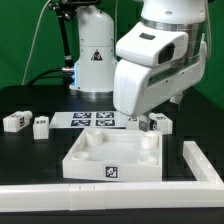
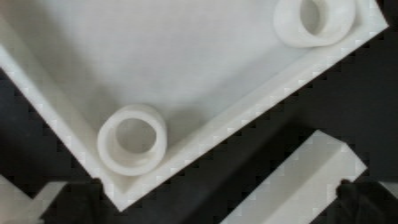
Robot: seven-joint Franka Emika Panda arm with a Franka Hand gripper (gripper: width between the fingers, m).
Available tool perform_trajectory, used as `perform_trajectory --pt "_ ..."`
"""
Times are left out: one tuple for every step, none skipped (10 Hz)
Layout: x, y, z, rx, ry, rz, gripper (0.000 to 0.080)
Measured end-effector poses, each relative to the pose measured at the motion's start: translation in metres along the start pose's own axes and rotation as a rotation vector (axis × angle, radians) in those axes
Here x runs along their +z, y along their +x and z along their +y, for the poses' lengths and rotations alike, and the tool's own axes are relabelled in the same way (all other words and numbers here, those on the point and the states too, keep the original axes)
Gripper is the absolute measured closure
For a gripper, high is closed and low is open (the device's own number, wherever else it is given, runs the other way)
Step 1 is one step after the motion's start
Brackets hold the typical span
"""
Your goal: Assemble one leg
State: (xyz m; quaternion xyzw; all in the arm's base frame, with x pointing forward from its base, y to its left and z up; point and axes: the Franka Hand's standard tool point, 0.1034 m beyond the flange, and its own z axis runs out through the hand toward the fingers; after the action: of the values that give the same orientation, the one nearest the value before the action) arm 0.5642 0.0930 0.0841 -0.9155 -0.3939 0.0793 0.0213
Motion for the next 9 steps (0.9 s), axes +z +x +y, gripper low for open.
perform_trajectory --pt "0.005 -0.003 -0.006 -0.046 -0.011 0.018 0.0150" --pt "0.011 -0.009 -0.013 -0.098 -0.032 0.045 0.0150" --pt "0.015 -0.016 -0.020 -0.134 -0.048 0.063 0.0150" --pt "0.017 -0.023 -0.025 -0.175 -0.058 0.071 0.0150" --pt "0.021 -0.029 -0.027 -0.252 -0.061 0.069 0.0150" --pt "0.026 -0.033 -0.027 -0.289 -0.054 0.061 0.0150" --pt "0.025 -0.032 -0.027 -0.266 -0.054 0.063 0.0150" --pt "0.025 -0.032 -0.027 -0.267 -0.054 0.063 0.0150" --pt "0.025 -0.033 -0.027 -0.266 -0.053 0.062 0.0150"
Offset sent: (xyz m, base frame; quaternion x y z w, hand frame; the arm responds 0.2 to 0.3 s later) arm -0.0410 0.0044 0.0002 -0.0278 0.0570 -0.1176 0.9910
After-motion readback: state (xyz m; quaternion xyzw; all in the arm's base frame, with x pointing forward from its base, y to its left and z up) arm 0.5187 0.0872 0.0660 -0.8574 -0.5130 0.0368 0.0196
